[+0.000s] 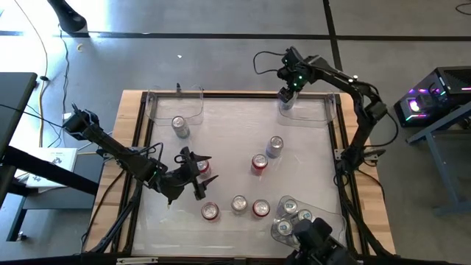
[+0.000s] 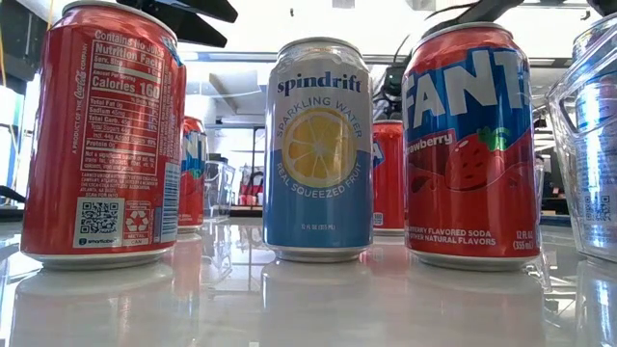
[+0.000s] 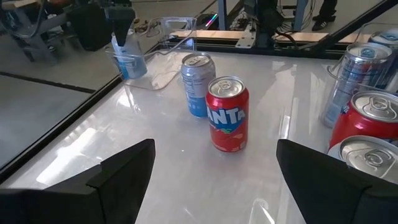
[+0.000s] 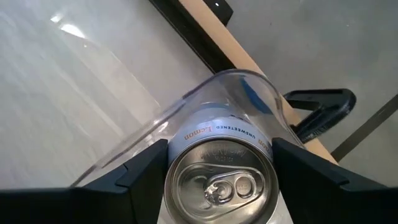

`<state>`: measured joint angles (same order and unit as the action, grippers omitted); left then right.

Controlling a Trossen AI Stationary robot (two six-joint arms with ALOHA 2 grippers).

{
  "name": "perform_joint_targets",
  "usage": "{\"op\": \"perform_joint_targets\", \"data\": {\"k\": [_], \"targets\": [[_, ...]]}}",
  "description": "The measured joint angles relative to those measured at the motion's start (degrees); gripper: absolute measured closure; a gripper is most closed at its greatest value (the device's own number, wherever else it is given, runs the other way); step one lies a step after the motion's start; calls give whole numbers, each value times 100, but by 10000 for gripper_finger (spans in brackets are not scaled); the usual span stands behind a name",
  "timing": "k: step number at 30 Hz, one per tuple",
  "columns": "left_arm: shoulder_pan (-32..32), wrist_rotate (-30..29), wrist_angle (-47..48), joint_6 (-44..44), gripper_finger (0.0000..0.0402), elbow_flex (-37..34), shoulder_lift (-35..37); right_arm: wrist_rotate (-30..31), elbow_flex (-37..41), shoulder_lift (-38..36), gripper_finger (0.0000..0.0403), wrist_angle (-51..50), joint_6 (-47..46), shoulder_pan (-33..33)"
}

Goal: Sort soda cans
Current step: Put the blue white soda can into the top right transparent bin

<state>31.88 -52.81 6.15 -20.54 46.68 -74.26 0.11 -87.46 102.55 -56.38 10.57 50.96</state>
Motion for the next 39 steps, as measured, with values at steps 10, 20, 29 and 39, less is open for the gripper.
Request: {"op": "perform_joint_targets", "data": {"k": [10, 20, 29, 39], "targets": [[2, 0, 0, -86, 69, 0, 0, -64, -4, 93, 135, 9, 151, 3], [2, 0, 3, -89, 69, 0, 0, -144, -5, 93, 132, -17, -97, 15], [2, 0, 3, -81, 69, 0, 0, -143, -7, 93, 130, 35, -74, 16], [2, 0, 5, -34, 69, 0, 0, -144, -98, 84, 88, 98, -4, 44]]}}
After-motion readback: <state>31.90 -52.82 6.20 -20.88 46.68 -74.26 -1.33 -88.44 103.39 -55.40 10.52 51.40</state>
